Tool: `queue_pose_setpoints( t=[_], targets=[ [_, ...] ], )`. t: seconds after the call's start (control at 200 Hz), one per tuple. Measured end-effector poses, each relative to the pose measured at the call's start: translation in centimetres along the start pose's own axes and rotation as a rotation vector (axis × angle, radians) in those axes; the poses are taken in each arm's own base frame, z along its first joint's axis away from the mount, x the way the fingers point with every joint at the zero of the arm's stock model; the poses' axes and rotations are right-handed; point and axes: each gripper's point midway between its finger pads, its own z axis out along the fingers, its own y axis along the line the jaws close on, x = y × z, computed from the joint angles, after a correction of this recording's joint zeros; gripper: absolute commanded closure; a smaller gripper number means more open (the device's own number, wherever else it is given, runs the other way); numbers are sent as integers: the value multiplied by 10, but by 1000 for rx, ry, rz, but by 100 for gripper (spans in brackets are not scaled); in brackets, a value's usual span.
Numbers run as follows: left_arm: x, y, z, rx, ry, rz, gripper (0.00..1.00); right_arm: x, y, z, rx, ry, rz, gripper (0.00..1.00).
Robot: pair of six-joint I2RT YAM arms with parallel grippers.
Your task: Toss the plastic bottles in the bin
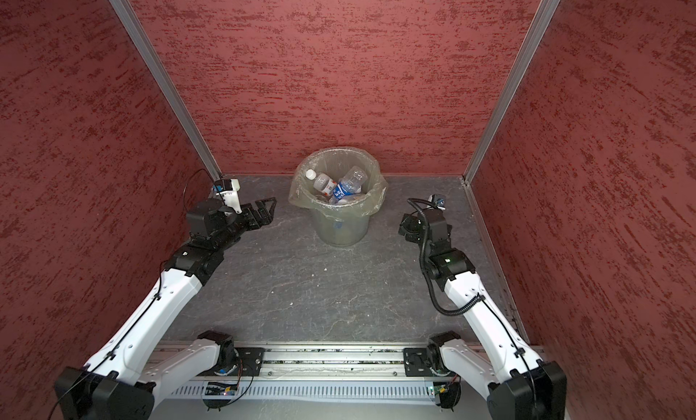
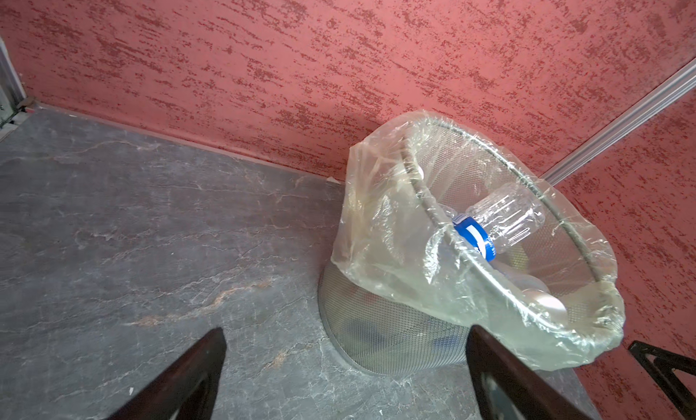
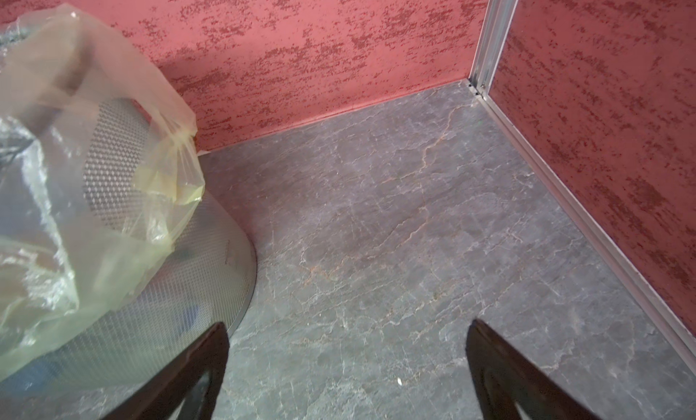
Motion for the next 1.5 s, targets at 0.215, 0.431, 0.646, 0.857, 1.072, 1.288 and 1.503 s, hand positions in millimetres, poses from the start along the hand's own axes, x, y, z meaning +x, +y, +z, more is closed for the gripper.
queue_pose_setpoints(
  t=[0.215, 0.431, 0.646, 0.857, 1.072, 1.288, 1.503],
  targets=[
    [8, 29, 1, -91, -35, -40, 1, -4, -17, 17, 47, 14, 29, 2],
    [18, 67, -1, -215, -100, -78, 1, -18, -45, 28, 103, -47, 86, 1],
    [16, 86, 2, -302, -124, -43, 1, 6, -69, 45, 169, -32, 93, 1],
    [12, 103, 3, -365, -142, 81, 1, 7, -79, 49, 212, -61, 100, 2],
    [32, 136, 13, -420, -95, 148, 1, 20, -87, 52, 228, -62, 95, 1],
    [70, 148, 29, -353, -40, 215, 1, 28, -93, 45, 227, -108, 71, 1],
    [103, 155, 48, -272, 5, 253, 1, 23, -93, 43, 225, -156, 44, 2]
  ],
)
